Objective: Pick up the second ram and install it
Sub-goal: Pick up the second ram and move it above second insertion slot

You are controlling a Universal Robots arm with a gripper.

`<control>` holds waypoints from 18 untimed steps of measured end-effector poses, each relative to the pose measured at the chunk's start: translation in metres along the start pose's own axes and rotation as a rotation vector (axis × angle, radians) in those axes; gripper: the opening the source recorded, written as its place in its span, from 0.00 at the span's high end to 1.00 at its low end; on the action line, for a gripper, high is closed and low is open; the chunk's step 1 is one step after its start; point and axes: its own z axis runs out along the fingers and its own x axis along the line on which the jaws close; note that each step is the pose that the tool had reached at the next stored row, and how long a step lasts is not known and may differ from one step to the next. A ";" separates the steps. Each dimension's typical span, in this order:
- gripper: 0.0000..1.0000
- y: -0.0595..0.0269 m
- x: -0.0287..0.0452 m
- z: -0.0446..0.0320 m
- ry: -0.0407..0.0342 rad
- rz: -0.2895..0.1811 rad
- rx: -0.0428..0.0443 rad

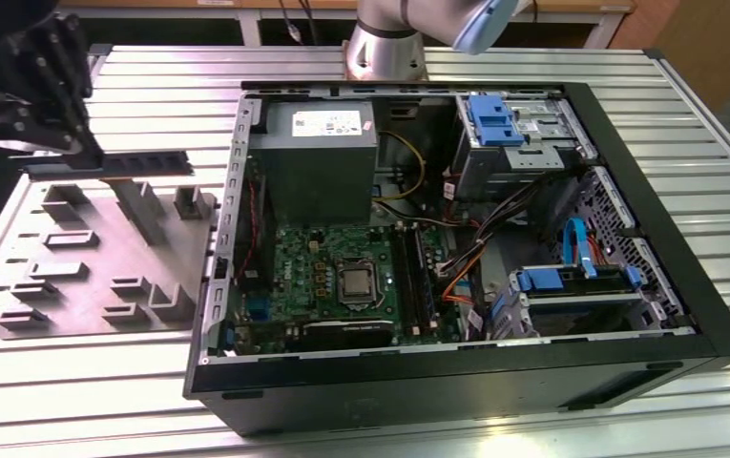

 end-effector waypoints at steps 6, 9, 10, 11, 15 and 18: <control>0.87 -0.0266 0.0004 -0.0012 0.0000 0.000 -0.0004; 0.87 -0.0402 0.0006 -0.0016 -0.0001 0.000 -0.0006; 0.87 -0.0446 0.0006 -0.0019 0.0000 0.000 -0.0008; 0.87 -0.0491 0.0007 -0.0021 0.0000 0.000 -0.0010; 0.87 -0.0675 0.0010 -0.0028 -0.0001 0.000 -0.0014; 0.87 -0.0810 0.0012 -0.0035 0.0000 0.000 -0.0018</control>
